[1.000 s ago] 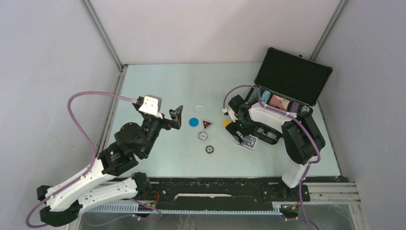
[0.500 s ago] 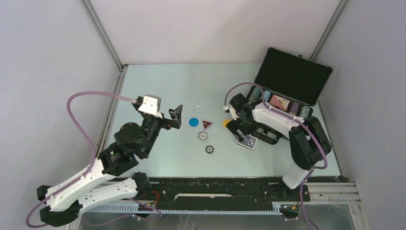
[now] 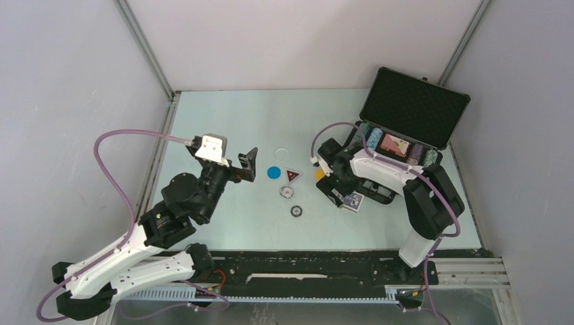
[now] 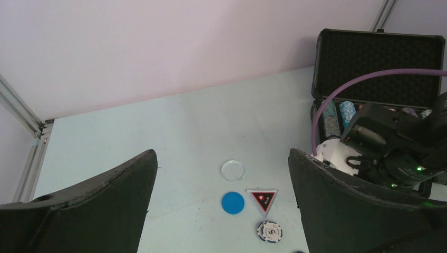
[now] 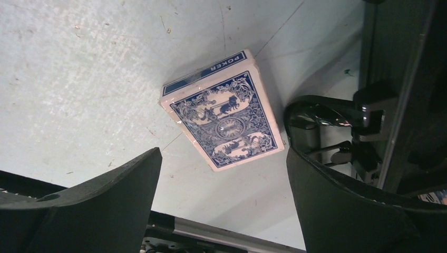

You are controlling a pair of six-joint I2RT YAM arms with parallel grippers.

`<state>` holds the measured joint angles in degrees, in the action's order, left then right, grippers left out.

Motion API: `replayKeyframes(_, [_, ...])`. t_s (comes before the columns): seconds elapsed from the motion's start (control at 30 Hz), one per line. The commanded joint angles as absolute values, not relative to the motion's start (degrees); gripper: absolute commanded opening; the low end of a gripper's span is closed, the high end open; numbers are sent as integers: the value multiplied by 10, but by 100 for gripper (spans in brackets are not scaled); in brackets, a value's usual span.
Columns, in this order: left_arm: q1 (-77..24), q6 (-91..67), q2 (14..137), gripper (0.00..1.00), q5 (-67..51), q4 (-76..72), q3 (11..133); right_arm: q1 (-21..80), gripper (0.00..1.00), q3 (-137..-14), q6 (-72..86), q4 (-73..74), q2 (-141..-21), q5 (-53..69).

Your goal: Pack up texas hold em set

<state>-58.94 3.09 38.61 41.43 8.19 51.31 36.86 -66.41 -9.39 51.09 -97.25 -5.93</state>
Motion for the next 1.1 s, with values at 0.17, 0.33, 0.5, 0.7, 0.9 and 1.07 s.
replayKeyframes(0.17, [-585,38,387,100,421,64,498,371,98,-657,-116,499,-1000,-78])
replayKeyframes(0.33, [-584,38,386,100,421,63,498,364,99,-658,-125,492,-1001,-68])
replayKeyframes(0.5, [-583,38,386,100,420,64,498,354,99,-658,-143,467,-1003,-53])
replayKeyframes(0.7, [-581,38,386,100,420,64,498,339,96,-665,-157,459,-1020,-35])
replayKeyframes(0.9, [-580,36,386,100,418,64,498,330,93,-665,-154,467,-1026,-17])
replayKeyframes(1.07, [-580,35,383,100,417,64,498,336,88,-665,-150,472,-1035,-6])
